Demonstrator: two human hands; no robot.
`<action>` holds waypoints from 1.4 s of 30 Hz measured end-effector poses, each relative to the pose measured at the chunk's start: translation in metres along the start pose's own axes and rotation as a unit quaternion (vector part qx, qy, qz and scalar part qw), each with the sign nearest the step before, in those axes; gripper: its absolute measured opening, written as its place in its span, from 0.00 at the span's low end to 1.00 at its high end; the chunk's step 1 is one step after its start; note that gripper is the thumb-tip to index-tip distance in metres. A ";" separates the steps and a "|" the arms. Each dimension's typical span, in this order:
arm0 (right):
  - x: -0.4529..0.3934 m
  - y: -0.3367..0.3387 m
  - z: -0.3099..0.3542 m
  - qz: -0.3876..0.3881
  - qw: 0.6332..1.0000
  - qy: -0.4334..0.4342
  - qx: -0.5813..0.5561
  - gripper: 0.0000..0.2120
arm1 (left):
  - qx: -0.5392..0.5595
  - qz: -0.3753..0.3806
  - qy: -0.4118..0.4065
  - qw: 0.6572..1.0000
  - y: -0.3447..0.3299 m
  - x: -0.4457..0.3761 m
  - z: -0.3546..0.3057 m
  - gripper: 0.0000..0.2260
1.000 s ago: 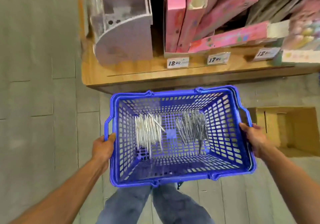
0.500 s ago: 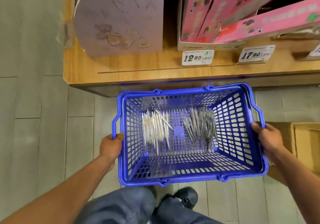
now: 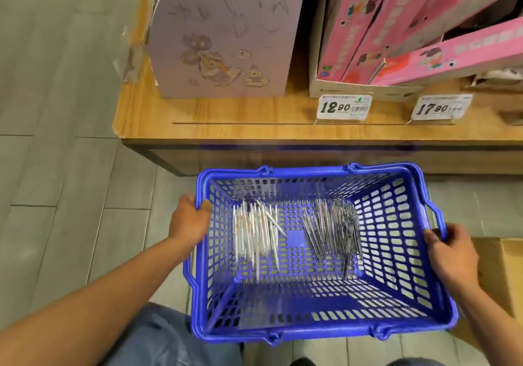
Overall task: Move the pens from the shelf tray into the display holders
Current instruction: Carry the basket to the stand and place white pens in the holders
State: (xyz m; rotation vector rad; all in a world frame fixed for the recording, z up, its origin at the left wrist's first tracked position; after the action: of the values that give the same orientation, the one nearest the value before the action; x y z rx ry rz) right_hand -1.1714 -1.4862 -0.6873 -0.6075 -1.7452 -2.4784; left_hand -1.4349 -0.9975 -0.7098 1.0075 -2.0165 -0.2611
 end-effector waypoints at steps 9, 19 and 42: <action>0.052 -0.114 0.148 0.060 0.923 0.376 0.060 0.03 | -0.093 -0.019 -0.272 0.958 -0.045 0.035 -0.077 0.03; 0.087 -0.337 0.141 0.244 0.890 0.270 0.275 0.17 | 0.066 0.112 0.008 0.992 -0.128 0.014 0.026 0.05; 0.140 -0.309 0.129 0.623 0.757 0.187 0.060 0.09 | 0.270 0.091 0.161 0.945 -0.162 -0.015 0.089 0.17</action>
State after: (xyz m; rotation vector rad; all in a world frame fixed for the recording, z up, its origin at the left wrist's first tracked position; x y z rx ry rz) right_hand -1.3440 -1.2308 -0.8787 -0.7987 -0.7948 -1.3570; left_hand -1.4071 -1.1081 -0.8564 1.0921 -1.8907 0.5544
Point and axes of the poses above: each hand's wrist, its own x-axis away from the middle knuckle, its own y-axis out of the back of the hand, z = x × y, the point moved 9 cm from there along -x, towards the middle knuckle, and after that the axes turned 12 degrees about x, right-handed, at the moved point
